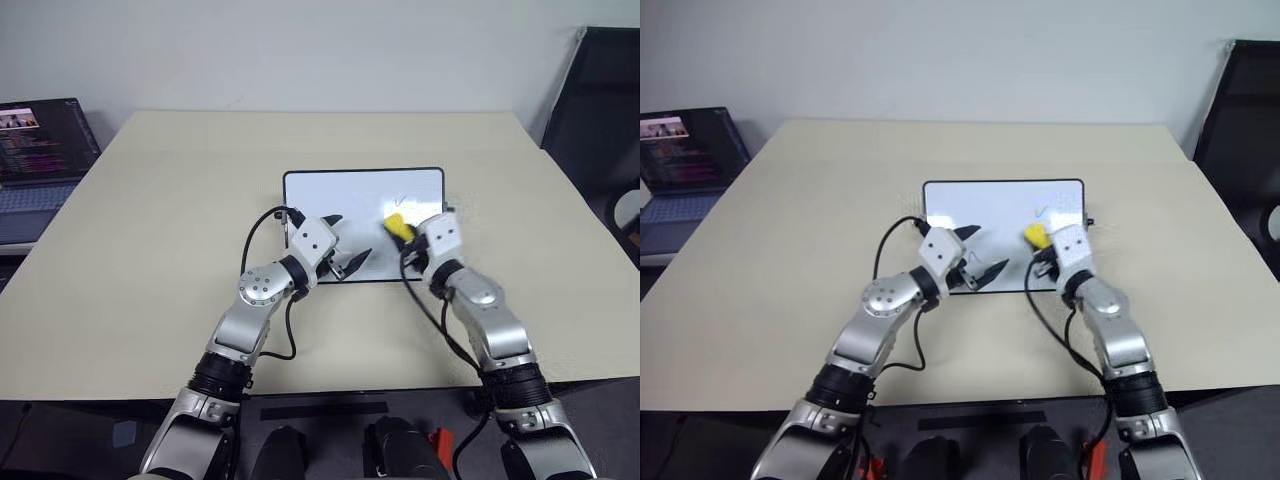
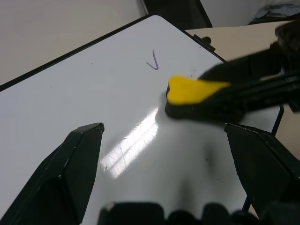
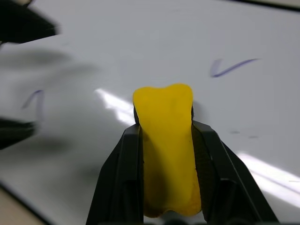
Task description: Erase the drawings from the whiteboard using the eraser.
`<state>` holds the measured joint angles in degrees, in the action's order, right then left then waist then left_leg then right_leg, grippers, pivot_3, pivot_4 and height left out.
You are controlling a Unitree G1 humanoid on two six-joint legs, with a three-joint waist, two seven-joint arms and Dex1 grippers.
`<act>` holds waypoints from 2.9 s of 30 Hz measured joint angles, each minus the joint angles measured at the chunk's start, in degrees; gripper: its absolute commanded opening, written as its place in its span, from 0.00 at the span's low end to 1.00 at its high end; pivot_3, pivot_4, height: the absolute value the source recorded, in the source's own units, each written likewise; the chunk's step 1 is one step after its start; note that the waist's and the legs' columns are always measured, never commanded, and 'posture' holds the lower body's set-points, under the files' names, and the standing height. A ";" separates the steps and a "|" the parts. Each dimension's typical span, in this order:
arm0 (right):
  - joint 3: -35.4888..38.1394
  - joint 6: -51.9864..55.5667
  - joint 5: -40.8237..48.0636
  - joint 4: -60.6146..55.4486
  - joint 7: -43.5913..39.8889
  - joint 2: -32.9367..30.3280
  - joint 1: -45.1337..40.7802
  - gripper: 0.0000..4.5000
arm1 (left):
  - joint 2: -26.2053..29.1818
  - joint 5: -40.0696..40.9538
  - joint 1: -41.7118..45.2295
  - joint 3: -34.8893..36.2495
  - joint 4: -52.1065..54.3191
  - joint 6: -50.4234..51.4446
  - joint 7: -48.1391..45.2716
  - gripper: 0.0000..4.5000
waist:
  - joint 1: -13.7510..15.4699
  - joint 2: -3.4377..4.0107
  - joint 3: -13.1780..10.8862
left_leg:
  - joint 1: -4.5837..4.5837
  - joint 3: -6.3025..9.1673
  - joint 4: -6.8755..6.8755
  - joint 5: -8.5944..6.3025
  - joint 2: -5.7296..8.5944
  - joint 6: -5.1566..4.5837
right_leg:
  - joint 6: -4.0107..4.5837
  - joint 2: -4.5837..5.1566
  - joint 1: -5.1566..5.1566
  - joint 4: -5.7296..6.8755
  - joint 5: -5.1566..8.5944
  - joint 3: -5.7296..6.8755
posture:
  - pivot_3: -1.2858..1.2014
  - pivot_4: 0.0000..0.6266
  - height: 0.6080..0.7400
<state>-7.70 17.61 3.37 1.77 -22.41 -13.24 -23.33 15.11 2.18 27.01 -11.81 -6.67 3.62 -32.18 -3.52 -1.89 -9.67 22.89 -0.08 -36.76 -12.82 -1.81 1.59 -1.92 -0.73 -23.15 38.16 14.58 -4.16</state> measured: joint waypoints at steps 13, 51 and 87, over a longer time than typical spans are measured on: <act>1.63 -3.80 -7.49 11.38 10.34 -4.81 -11.26 0.24 | 0.33 0.01 -0.21 0.25 0.06 0.02 0.08 1.00 | 0.67 -0.06 0.03 | 0.02 -0.04 -0.19 0.11 0.14 -0.18 | -0.06 0.12 0.09 -0.10 -0.17 -0.06 | 0.52 0.24 1.00; 8.01 -3.80 2.15 -4.93 2.37 -5.47 4.45 0.24 | 0.33 0.15 -5.87 -0.04 6.98 1.09 -0.86 1.00 | 1.11 -0.06 -0.13 | 0.22 -0.08 0.49 0.13 0.09 -0.22 | -0.13 0.23 -0.23 -0.43 -0.11 -0.06 | 0.52 0.24 1.00; -9.65 -11.82 -8.95 9.46 -4.83 0.97 -6.12 0.24 | -0.09 -2.26 -32.99 5.08 29.63 8.59 14.03 1.00 | 1.16 -0.09 -0.29 | -0.06 -0.05 0.70 0.12 -0.03 -0.20 | 0.36 0.35 -0.13 -0.27 0.32 0.03 | 0.52 0.24 1.00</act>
<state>-17.35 5.79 -5.59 11.23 -27.24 -12.27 -29.44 15.03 -0.07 -5.98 -6.73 22.96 12.21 -18.14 -2.36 -1.98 -9.96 22.83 -0.13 -36.06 -12.70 -1.84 1.39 -1.56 -0.38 -23.28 37.89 14.91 -4.13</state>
